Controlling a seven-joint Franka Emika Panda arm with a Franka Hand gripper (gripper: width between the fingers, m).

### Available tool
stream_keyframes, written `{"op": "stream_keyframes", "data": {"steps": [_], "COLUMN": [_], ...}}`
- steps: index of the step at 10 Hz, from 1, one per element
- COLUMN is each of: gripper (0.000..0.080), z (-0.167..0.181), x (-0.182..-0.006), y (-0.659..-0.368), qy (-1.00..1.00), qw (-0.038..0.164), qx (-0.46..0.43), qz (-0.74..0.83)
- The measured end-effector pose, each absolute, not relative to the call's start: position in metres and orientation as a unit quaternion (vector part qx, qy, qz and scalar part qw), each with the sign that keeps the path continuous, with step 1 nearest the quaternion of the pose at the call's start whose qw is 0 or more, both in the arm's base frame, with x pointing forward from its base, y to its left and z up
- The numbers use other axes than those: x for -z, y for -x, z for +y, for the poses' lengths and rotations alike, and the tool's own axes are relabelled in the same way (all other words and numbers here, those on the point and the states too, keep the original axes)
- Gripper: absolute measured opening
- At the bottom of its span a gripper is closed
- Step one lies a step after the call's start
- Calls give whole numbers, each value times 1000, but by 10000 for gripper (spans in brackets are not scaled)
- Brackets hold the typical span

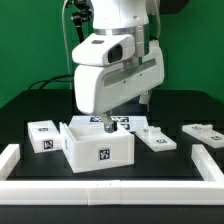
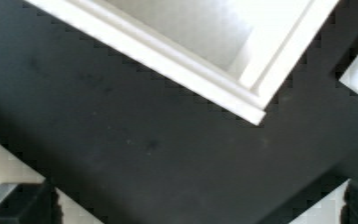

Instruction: Assemble cabinet

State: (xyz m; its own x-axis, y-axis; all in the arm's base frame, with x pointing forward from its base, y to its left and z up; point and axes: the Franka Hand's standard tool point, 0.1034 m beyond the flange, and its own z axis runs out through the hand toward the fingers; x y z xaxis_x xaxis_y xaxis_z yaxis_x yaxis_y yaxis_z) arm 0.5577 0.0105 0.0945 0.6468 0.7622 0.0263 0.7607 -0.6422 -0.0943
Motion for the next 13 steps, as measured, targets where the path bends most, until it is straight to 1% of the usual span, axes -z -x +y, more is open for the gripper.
{"op": "stream_keyframes", "data": {"steps": [9,10,11,12,13], "gripper": [798,798,798,798,798], "z": [10,7,5,3,0], "x": [-94,-93,-92,-92,-92], "y": [-558,-555,-542,-531,-524], "qy": [906,883,862,837,822], "qw": [47,34,26,25,17], "qx": [-7,13,21,16,14], "qz": [-421,-468,-506,-546,-569]}}
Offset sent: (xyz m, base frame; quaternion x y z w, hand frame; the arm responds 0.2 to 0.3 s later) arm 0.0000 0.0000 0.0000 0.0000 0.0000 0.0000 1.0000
